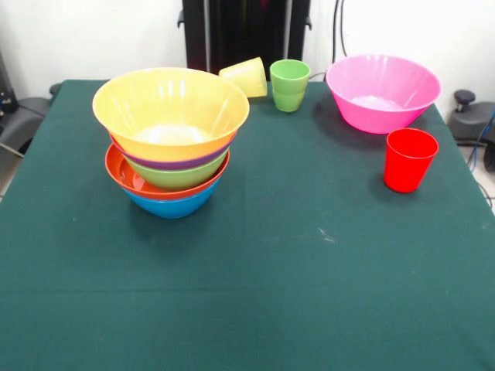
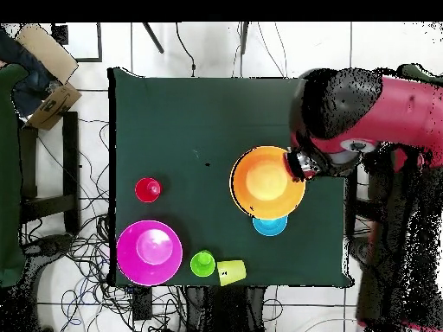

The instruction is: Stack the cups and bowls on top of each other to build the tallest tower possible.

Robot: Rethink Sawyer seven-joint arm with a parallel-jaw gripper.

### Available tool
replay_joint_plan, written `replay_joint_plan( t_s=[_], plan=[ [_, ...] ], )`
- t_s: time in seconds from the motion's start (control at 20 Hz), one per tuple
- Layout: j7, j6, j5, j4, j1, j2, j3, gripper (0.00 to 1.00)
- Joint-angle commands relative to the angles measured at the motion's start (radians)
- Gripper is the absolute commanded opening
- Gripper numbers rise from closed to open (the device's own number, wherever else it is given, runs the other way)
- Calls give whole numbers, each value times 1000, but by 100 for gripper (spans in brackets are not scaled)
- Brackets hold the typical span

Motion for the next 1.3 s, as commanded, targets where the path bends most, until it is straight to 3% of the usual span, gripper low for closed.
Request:
replay_joint_plan(
  t_s=[0.05,0.35,0.5,0.8,1.05,1.3],
  plan=[
    [-67,-10,-14,64,-15,-87,13,100],
    [62,-105,3,219,44,-152,-32,100],
    [132,-182,60,293,62,-168,-41,100],
    [218,-480,210,468,45,-154,-43,100],
    [224,-584,274,514,53,-156,-53,100],
    [246,-649,270,521,100,-143,-71,100]
  ],
)
